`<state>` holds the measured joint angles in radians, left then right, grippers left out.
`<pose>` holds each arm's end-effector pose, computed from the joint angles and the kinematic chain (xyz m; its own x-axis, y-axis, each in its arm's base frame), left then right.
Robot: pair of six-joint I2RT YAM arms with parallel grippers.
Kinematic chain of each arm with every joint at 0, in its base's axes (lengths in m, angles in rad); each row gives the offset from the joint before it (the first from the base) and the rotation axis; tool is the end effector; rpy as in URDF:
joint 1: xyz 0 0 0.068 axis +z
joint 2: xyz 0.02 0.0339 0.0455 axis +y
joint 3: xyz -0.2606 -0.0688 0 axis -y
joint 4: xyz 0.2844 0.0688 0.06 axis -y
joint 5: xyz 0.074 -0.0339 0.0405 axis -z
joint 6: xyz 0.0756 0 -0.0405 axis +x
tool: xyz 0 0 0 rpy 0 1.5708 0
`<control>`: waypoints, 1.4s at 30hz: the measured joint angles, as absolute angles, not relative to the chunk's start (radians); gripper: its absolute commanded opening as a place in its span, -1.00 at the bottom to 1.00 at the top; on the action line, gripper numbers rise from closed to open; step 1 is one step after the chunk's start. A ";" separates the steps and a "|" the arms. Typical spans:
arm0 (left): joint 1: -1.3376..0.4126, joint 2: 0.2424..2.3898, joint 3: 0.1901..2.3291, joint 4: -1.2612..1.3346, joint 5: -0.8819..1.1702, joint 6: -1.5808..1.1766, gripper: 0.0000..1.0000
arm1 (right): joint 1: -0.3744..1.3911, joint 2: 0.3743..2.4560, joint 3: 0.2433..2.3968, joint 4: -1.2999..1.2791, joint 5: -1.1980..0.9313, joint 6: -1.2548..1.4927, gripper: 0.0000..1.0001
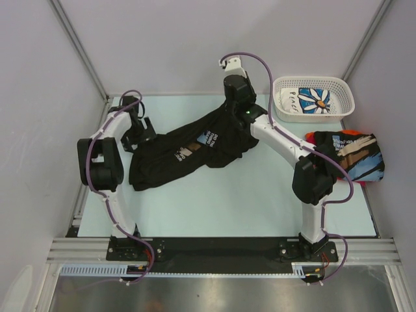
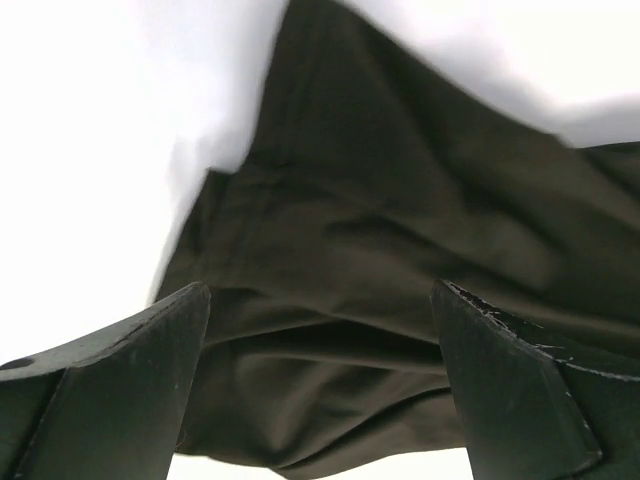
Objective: Fold and stack the t-shirts
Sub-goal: Flatten out the tshirt
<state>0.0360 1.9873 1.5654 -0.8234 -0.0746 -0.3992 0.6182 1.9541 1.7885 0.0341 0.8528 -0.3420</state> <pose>0.4567 0.0221 0.1486 -0.8492 -0.4184 -0.3221 -0.4230 0.9042 -0.0592 0.4653 0.2611 0.3513 -0.1769 -0.3965 -0.9008 0.1782 0.8872 -0.4255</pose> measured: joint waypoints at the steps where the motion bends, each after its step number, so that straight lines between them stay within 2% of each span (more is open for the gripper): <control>1: 0.038 1.988 1.565 -0.834 -0.084 -0.400 0.95 | 0.620 1.954 1.786 0.034 0.853 -0.342 -1.00; 8: 0.059 1.988 1.567 -0.864 -0.143 -0.399 0.89 | 0.625 1.954 1.762 0.024 0.857 -0.339 -1.00; 11: 0.070 1.988 1.567 -0.870 -0.151 -0.400 0.77 | 0.625 1.954 1.757 0.019 0.858 -0.334 -1.00; 14: 0.077 1.992 1.566 -0.862 -0.147 -0.399 0.56 | 0.625 1.954 1.754 0.018 0.858 -0.334 -1.00; 15: 0.078 1.995 1.565 -0.856 -0.146 -0.399 0.36 | 0.625 1.954 1.754 0.018 0.858 -0.334 -1.00; 16: 0.079 1.998 1.565 -0.851 -0.143 -0.399 0.30 | 0.625 1.954 1.754 0.018 0.858 -0.334 -1.00; 21: 0.080 2.045 1.565 -0.836 -0.119 -0.392 0.41 | 0.625 1.954 1.754 0.019 0.860 -0.338 -1.00; 23: 0.080 2.067 1.565 -0.838 -0.117 -0.391 0.36 | 0.624 1.954 1.754 0.019 0.862 -0.342 -1.00; 26: 0.080 2.082 1.565 -0.842 -0.115 -0.392 -0.77 | 0.618 1.954 1.754 0.019 0.867 -0.342 -1.00; 27: 0.081 2.082 1.566 -0.844 -0.109 -0.389 -1.00 | 0.616 1.954 1.754 0.019 0.868 -0.342 -1.00; 37: 0.082 2.051 1.634 -0.879 -0.129 -0.385 -1.00 | 0.619 1.954 1.754 0.017 0.878 -0.343 -1.00; 42: 0.084 1.960 1.764 -0.912 -0.115 -0.410 -0.99 | 0.622 1.954 1.763 0.025 0.877 -0.373 -1.00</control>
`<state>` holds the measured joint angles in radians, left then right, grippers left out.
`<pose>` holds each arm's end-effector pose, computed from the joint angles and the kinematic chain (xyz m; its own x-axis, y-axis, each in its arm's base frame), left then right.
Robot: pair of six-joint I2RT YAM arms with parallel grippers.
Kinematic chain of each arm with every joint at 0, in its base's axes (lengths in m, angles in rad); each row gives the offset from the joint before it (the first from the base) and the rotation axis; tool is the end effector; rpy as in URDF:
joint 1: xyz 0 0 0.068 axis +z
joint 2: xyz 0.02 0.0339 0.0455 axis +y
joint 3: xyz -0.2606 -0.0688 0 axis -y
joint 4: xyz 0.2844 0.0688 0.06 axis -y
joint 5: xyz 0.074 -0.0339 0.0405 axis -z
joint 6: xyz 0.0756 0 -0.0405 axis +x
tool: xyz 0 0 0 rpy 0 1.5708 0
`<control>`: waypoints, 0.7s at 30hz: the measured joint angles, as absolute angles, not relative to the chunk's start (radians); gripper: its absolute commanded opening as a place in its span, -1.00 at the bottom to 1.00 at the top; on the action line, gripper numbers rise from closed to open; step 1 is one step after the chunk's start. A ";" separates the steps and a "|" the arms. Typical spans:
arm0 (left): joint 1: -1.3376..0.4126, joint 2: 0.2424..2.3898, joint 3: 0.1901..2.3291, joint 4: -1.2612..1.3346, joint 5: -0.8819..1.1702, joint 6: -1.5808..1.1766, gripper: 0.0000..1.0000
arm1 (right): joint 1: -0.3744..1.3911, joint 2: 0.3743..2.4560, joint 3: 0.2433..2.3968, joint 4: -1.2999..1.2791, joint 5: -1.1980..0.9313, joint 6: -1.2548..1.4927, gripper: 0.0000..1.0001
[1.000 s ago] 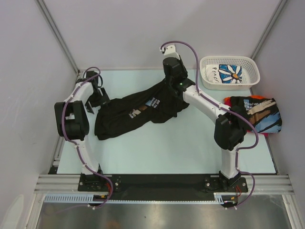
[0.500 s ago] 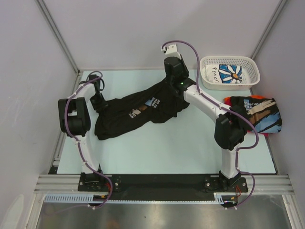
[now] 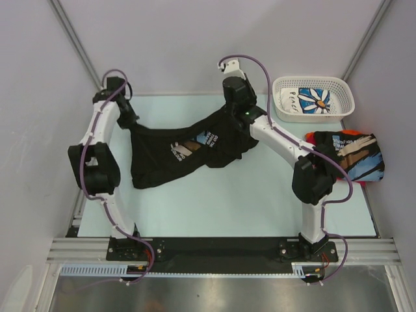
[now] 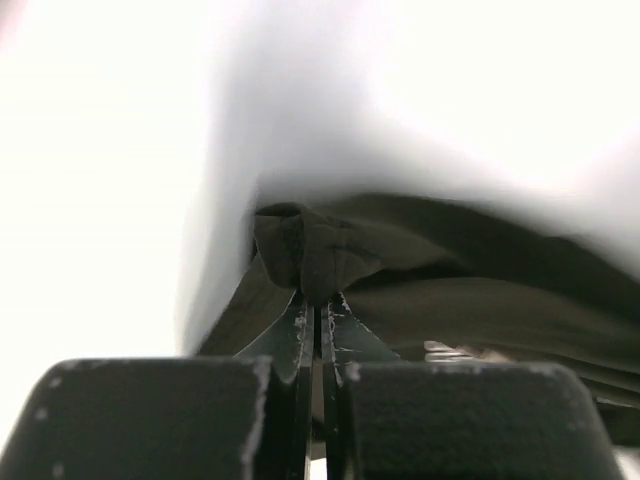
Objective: Fold and stack the t-shirts
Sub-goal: Flatten out the tshirt
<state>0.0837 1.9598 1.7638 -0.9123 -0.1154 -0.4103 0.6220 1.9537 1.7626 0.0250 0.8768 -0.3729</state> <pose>0.4736 0.0485 0.2247 -0.7642 -0.4617 -0.4503 -0.4788 0.8739 -0.0835 0.4635 0.2608 0.3399 -0.2138 -0.4400 -0.8722 0.1778 0.8604 -0.4777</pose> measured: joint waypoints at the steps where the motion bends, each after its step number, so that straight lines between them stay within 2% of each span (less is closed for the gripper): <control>1: 0.084 1.935 1.803 -0.906 -0.107 -0.423 -1.00 | 0.622 1.954 1.777 0.020 0.875 -0.380 -1.00; 9: 0.084 1.716 2.040 -0.850 -0.039 -0.507 -1.00 | 0.606 1.873 1.942 0.001 0.857 -0.410 -1.00; 12: 0.084 1.619 2.057 -0.839 -0.028 -0.507 -1.00 | 0.606 1.750 1.921 -0.017 0.856 -0.424 -1.00; 16: 0.079 1.394 1.947 -0.847 -0.040 -0.506 -1.00 | 0.635 1.452 1.792 -0.078 0.875 -0.423 -1.00; 18: 0.072 1.227 1.829 -0.850 -0.049 -0.506 -0.99 | 0.721 1.271 1.734 -0.112 0.926 -0.429 -1.00; 21: 0.065 0.962 1.697 -0.910 -0.051 -0.505 -1.00 | 1.022 1.045 1.680 -0.114 1.058 -0.501 -1.00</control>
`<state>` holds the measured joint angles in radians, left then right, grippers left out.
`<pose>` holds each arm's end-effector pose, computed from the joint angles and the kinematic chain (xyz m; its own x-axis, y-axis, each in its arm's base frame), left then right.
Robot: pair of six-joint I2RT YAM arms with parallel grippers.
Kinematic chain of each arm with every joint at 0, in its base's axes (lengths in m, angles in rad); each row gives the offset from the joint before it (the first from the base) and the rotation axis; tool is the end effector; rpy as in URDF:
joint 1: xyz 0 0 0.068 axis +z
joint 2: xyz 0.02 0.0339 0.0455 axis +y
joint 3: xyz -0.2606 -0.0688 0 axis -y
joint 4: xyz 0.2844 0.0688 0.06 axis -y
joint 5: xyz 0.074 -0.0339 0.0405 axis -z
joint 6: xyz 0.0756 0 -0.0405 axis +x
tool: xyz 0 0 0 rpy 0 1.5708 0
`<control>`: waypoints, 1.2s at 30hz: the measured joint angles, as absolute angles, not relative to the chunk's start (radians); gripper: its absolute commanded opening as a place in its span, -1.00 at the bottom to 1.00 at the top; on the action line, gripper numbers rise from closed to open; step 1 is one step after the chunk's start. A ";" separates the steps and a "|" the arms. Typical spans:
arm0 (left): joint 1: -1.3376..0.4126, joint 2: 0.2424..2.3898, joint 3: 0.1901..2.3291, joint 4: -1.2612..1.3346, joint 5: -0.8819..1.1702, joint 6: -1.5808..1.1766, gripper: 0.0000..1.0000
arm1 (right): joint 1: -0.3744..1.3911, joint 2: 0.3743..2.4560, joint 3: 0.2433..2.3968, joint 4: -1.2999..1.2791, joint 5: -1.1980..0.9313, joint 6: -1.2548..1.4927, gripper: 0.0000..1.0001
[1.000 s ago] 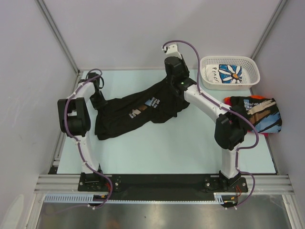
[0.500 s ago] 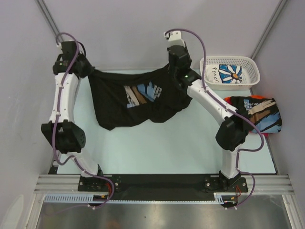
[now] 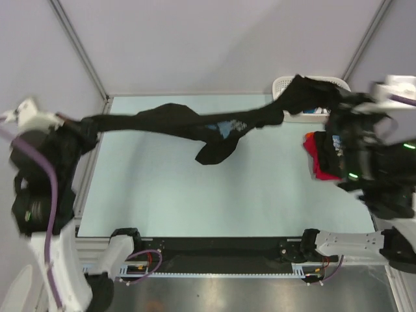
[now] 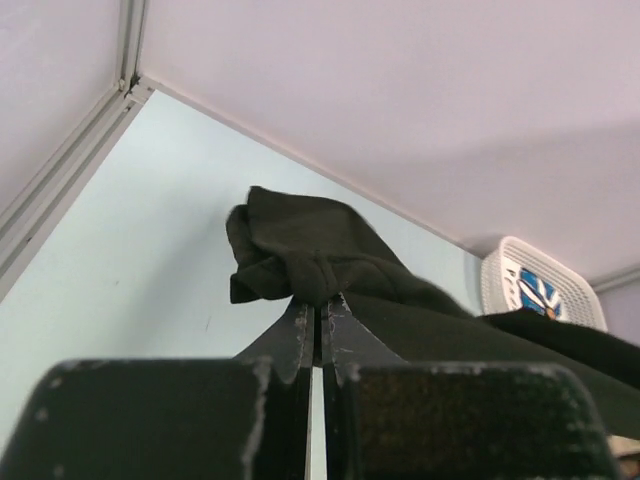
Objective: Fold and stack the t-shirts
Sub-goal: Flatten out the tshirt
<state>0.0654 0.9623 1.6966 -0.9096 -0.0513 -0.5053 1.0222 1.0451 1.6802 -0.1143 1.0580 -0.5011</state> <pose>0.1885 0.0162 0.5364 -0.0963 -0.4908 -0.8659 -0.1854 0.8636 -0.4688 0.1495 0.1183 0.6112 0.2393 -0.0604 -0.9691 0.1032 0.9940 -0.0364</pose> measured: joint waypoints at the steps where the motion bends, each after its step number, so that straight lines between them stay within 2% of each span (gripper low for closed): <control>1: 0.065 0.900 1.692 -0.949 -0.053 -0.503 -1.00 | 1.138 0.993 1.672 -0.107 1.126 -0.540 -1.00; 4: 0.065 0.770 1.764 -1.048 -0.046 -0.485 -1.00 | 1.432 0.874 1.670 -0.054 1.306 -0.631 -1.00; 8: 0.065 0.727 1.918 -1.154 -0.046 -0.454 -1.00 | 1.606 0.847 1.543 0.168 1.425 -0.799 -1.00; 13: 0.065 0.794 2.069 -1.279 -0.021 -0.432 -1.00 | 1.659 1.018 1.558 0.175 1.468 -0.864 -1.00; 18: 0.065 0.996 2.306 -1.289 0.039 -0.412 -1.00 | 1.620 1.106 1.546 0.465 1.453 -1.190 -1.00; 22: 0.063 1.121 2.337 -1.251 0.101 -0.410 -1.00 | 1.432 1.082 1.550 0.626 1.358 -1.335 -1.00; 24: 0.063 1.177 2.301 -1.214 0.140 -0.418 -1.00 | 1.240 1.062 1.556 0.600 1.286 -1.311 -1.00; 29: 0.059 1.331 2.202 -1.151 0.215 -0.429 -1.00 | 0.691 1.079 1.670 0.231 1.056 -0.941 -1.00; 31: 0.054 1.422 2.201 -1.129 0.244 -0.435 -1.00 | 0.534 1.092 1.682 0.094 0.954 -0.782 -1.00; 36: 0.025 1.560 2.202 -1.114 0.275 -0.435 -1.00 | 0.306 1.187 1.667 -0.153 0.691 -0.431 -1.00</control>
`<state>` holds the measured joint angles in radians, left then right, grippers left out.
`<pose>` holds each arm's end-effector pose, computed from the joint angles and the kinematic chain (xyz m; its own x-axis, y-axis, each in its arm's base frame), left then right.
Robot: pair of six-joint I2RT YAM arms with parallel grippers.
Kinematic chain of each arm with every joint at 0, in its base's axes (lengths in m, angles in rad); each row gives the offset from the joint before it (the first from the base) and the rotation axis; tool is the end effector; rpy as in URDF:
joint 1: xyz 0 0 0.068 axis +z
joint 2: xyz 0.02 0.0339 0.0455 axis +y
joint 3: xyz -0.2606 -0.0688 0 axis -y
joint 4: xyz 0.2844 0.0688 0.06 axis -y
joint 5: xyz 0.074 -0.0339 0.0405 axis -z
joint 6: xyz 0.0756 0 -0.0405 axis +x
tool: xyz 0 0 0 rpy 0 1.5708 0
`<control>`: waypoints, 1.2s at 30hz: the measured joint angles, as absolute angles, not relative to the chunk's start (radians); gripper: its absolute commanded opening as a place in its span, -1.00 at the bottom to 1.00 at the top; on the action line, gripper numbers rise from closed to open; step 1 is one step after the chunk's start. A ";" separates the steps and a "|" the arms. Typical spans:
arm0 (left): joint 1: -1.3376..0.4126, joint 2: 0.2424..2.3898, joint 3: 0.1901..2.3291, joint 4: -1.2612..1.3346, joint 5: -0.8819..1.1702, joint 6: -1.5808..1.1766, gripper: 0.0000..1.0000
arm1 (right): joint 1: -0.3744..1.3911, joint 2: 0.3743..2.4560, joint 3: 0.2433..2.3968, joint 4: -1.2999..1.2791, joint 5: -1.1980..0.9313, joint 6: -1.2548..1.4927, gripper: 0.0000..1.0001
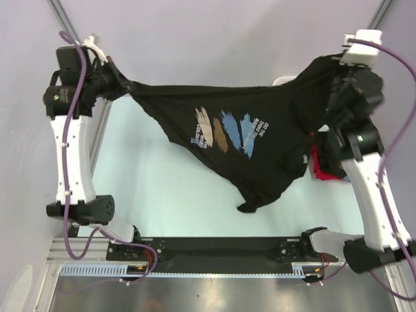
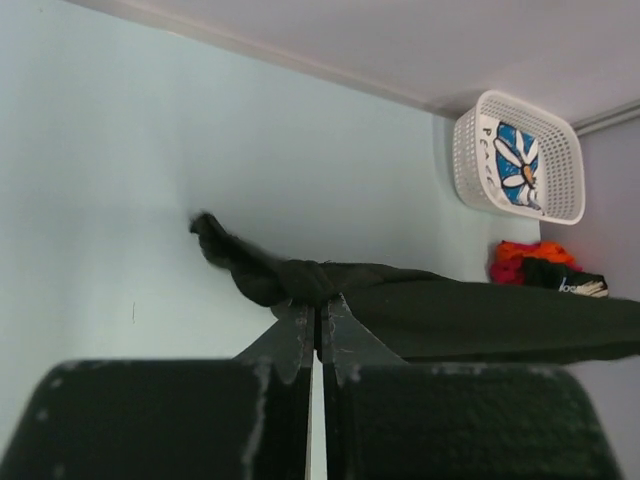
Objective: Fold and stack the t-shirts
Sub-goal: Flatten out the tshirt
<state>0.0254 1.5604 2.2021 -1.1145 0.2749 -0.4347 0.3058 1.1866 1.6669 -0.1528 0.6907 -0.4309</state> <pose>0.3403 -0.0119 0.5255 -0.5043 -0.4183 -0.7554 0.0052 0.8734 -0.4871 0.2739 0.0360 0.5823 0.1354 -0.2949 -0.9459 0.4399 0.8733 -0.2093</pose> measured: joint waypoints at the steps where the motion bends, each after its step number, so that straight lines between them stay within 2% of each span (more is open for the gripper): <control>1: 0.020 1.578 2.203 -1.111 0.276 -0.434 -1.00 | 0.270 1.213 1.658 -0.186 0.634 -0.371 -1.00; 9: -0.054 1.788 2.306 -1.105 0.266 -0.406 -0.99 | 0.047 1.475 1.538 -0.321 0.303 -0.079 -1.00; 16: -0.007 1.932 2.524 -1.106 0.296 -0.410 -1.00 | -0.165 1.515 1.568 -0.340 0.231 0.004 -1.00; 19: 0.035 1.932 2.585 -1.103 0.323 -0.418 -1.00 | -0.144 1.530 1.686 -0.343 0.220 0.007 -1.00; 26: 0.112 1.906 2.664 -1.036 0.368 -0.437 -1.00 | 0.033 1.520 1.901 -0.331 0.244 -0.039 -1.00; 31: 0.113 1.783 2.524 -1.020 0.403 -0.446 -0.99 | 0.121 1.434 1.881 -0.401 0.300 -0.070 -1.00; 36: 0.092 1.673 2.442 -1.023 0.403 -0.445 -1.00 | 0.128 1.310 1.814 -0.453 0.351 -0.094 -1.00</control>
<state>0.0917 1.6730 2.4420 -1.0225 0.4030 -0.4454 0.1284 1.3102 1.8141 -0.4530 0.3508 -0.0940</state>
